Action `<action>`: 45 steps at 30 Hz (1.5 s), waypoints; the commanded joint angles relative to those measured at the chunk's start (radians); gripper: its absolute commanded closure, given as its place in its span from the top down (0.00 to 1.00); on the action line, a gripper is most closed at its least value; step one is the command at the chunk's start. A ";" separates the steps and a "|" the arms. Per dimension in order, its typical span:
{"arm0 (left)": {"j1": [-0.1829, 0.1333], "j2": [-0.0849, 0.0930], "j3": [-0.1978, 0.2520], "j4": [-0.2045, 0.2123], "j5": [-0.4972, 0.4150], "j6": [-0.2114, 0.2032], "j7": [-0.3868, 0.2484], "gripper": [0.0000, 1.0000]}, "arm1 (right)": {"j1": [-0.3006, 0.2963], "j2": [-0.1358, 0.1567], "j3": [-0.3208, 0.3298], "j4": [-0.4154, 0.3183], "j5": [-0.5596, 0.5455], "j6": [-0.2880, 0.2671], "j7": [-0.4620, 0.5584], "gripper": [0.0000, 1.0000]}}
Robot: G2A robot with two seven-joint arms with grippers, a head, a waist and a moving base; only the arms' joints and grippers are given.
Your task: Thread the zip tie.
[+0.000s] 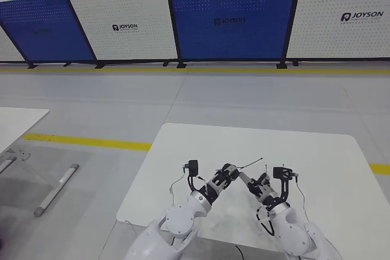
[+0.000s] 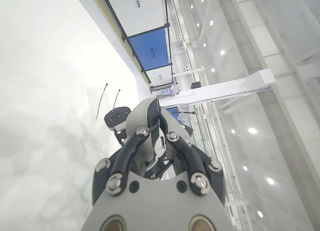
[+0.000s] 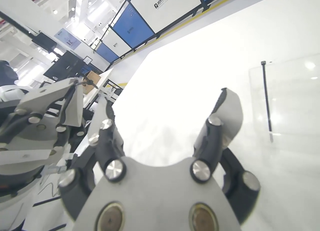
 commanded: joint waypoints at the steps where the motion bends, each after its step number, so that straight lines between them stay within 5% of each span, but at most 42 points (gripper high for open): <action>1: -0.002 0.000 0.001 0.003 0.001 0.003 0.000 0.00 | 0.003 -0.001 -0.005 0.002 0.001 -0.006 0.007 0.47; 13: -0.019 -0.004 0.015 0.021 0.011 0.018 0.007 0.00 | -0.010 0.003 0.000 -0.021 0.017 -0.055 0.008 0.44; 45: -0.053 -0.015 0.052 0.063 0.033 0.056 0.019 0.00 | 0.004 0.004 -0.004 -0.023 0.022 -0.064 0.007 0.25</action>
